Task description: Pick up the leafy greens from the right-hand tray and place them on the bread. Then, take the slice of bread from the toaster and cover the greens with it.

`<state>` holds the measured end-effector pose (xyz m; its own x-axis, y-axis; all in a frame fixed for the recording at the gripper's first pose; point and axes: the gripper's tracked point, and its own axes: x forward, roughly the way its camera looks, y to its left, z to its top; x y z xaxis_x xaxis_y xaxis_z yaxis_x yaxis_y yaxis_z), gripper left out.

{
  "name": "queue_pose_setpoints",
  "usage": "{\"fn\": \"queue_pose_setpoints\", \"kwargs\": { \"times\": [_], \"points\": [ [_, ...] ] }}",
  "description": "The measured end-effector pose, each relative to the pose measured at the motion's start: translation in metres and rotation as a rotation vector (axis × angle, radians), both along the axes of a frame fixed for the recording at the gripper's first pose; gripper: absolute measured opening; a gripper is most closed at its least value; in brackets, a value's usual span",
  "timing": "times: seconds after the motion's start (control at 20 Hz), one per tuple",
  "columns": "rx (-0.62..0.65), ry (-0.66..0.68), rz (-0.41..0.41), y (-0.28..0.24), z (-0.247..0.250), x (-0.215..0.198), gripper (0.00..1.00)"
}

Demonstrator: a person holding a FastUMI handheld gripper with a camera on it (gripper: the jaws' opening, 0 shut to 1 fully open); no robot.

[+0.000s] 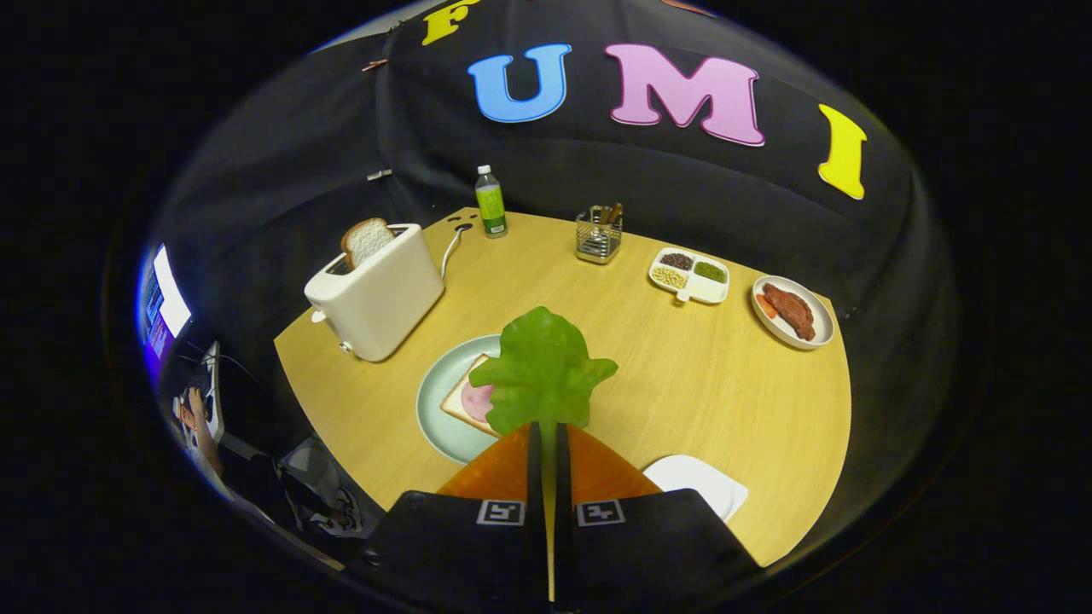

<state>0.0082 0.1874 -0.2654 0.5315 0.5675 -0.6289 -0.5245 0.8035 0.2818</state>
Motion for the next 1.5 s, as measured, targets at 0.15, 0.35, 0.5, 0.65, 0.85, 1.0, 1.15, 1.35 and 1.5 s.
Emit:
{"fn": "queue_pose_setpoints", "kwargs": {
  "times": [0.15, 0.35, 0.5, 0.65, 0.85, 1.0, 1.15, 1.35, 1.5],
  "points": [
    [0.005, -0.001, 0.039, 0.036, 0.004, 0.004, 0.07],
    [-0.015, -0.003, 0.064, 0.069, -0.004, 0.014, 0.07],
    [-0.028, 0.022, 0.062, 0.084, -0.016, 0.018, 0.1],
    [-0.056, 0.013, 0.048, 0.092, -0.03, 0.028, 0.15],
    [-0.066, 0.043, 0.025, 0.096, -0.046, 0.03, 0.71],
    [-0.037, 0.042, 0.005, 0.096, -0.04, 0.033, 1.0],
    [-0.011, 0.028, -0.019, 0.093, -0.027, 0.034, 1.0],
    [0.048, -0.046, -0.022, 0.103, 0.022, 0.04, 1.0],
    [0.115, -0.103, -0.009, 0.125, 0.073, 0.047, 0.99]
  ]
}}
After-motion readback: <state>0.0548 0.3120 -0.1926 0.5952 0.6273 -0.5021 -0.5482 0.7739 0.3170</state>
